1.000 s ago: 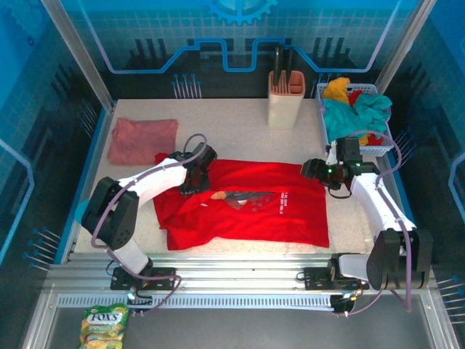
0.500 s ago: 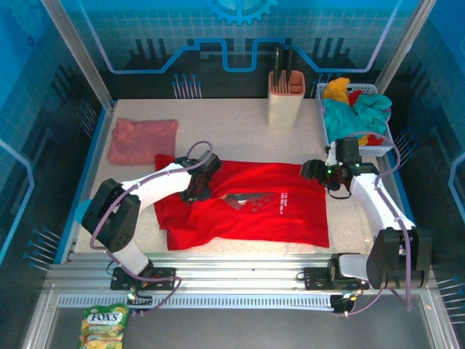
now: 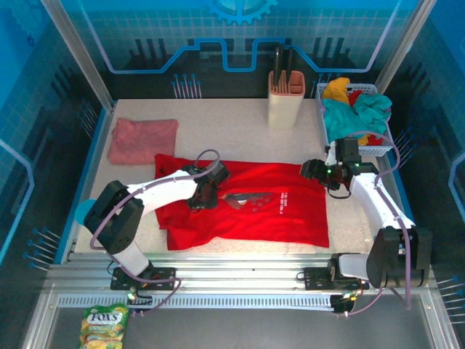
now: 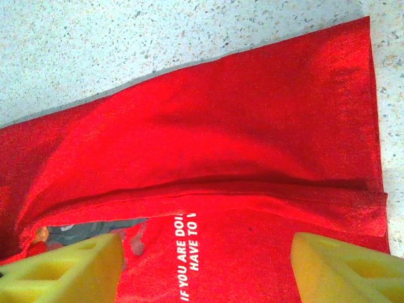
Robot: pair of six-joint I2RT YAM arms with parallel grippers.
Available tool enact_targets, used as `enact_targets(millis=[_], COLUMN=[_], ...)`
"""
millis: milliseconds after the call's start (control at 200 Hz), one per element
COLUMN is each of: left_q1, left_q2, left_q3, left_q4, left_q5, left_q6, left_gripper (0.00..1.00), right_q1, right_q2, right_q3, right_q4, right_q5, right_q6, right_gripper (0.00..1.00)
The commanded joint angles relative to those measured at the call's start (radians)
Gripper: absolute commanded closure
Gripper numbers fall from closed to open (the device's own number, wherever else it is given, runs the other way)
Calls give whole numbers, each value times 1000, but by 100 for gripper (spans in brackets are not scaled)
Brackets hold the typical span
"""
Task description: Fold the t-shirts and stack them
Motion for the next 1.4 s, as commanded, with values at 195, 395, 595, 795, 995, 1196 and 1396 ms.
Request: enact_targets(millis=[195, 395, 595, 795, 995, 1196, 1396], left_q1=[57, 172, 179, 170, 75, -2, -20], left_q2=[-197, -177, -118, -123, -186, -211, -193], left_q3=[-8, -109, -132, -190, -208, -251, -247], left_q4=[-28, 140, 213, 304, 282, 271, 225], left_q5=[-27, 100, 129, 261, 227, 240, 178], left_q6=[125, 285, 316, 269, 218, 148, 150], left_gripper=[52, 43, 43, 47, 49, 49, 49], right_q1=[12, 12, 11, 10, 9, 9, 10], right_q2=[-3, -13, -21, -13, 2, 6, 12], right_q3=[-11, -40, -25, -23, -22, -23, -30], right_q4=[-10, -10, -29, -29, -20, -11, 2], right_q5=[-26, -25, -16, -17, -26, -31, -47], right_q6=[-13, -11, -20, -17, -16, -11, -4], right_gripper=[29, 29, 29, 28, 28, 28, 29])
